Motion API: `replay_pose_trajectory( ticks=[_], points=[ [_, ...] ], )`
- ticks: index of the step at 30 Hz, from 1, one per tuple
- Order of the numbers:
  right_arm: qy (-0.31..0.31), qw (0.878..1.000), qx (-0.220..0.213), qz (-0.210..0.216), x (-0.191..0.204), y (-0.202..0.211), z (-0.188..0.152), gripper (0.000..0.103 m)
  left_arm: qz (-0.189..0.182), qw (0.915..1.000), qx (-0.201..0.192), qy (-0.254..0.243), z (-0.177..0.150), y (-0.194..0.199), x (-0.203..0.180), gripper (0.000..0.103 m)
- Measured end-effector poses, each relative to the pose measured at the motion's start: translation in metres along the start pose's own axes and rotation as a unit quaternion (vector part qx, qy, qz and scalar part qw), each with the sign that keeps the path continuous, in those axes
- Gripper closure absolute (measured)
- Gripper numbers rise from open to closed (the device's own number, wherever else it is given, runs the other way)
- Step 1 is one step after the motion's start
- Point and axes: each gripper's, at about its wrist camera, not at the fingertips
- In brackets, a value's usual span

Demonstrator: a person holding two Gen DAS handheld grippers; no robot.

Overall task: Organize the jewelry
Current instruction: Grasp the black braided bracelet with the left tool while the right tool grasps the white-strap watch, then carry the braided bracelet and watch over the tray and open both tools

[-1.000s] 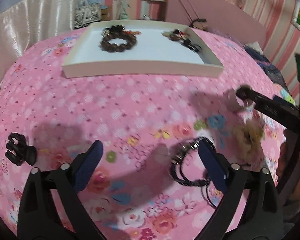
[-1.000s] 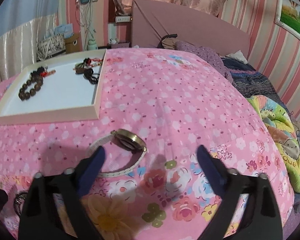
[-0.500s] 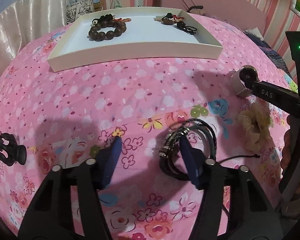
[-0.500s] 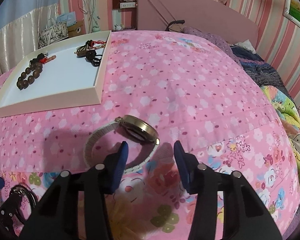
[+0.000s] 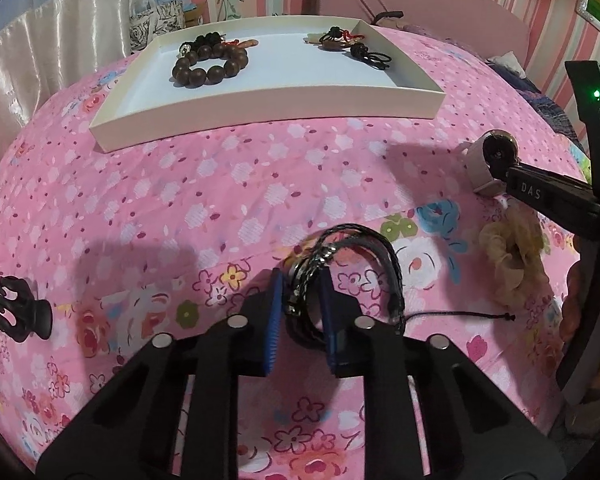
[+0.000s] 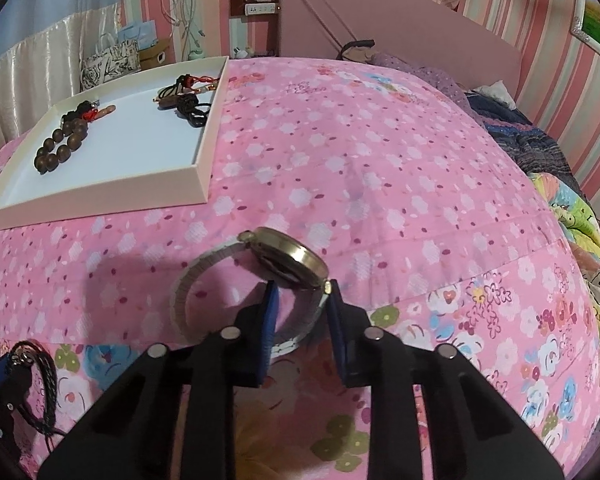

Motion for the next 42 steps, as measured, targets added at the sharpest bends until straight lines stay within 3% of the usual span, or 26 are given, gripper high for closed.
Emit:
replay_pose_trajectory(
  ticks=[12,32,42],
  points=[
    [0.006,1.000,-0.009,-0.006,0.001,0.003,-0.001,0.094,0.004,1.0000,-0.006,0.006,0.001,0.000,0.003,0.091],
    [0.003,0.999,-0.039,0.013,0.001,0.026,0.006,0.097,0.033,0.9971,-0.067,0.016,0.022,0.035,0.019,0.091],
    [-0.002,0.997,-0.066,0.039,0.004,0.054,0.034,0.097,0.043,0.9936,-0.101,0.024,0.049,0.072,0.034,0.091]
  ],
)
Point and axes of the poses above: each gripper's, at about its wrist camera, not at the fingertips, and y roughly against the way its jaws point, x to its left, z to its top, and after that the axes turned 8 degrees about -z, right-handed
